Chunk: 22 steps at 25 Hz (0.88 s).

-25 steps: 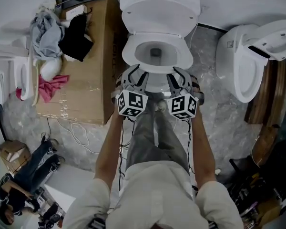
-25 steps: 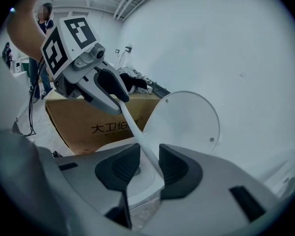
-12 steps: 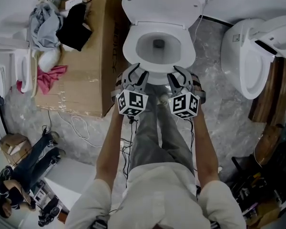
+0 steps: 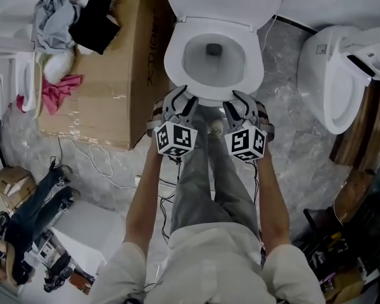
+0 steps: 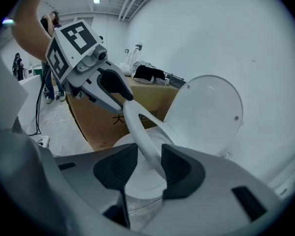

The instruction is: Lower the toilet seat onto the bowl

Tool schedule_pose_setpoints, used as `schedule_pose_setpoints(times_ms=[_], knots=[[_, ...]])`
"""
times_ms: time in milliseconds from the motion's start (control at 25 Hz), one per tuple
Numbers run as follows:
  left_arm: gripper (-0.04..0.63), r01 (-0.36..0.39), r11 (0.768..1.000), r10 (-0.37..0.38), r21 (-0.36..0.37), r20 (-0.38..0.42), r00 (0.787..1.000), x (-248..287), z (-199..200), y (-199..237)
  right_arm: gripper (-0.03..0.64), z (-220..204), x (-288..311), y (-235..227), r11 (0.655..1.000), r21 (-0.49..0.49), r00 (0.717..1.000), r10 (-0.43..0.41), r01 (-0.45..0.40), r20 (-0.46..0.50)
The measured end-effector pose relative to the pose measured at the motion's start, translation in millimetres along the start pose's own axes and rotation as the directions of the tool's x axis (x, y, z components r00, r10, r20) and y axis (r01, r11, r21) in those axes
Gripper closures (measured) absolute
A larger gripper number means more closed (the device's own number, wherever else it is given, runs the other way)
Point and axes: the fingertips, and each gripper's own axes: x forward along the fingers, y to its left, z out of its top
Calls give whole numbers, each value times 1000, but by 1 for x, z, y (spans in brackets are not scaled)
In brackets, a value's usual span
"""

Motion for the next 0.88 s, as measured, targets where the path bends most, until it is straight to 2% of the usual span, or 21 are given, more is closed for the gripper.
schedule_pose_setpoints(times_ms=[880], knots=[[388, 69, 996, -64, 60, -84, 994, 18, -66, -45, 405, -57, 27, 53, 998, 28, 993, 67, -64, -96]])
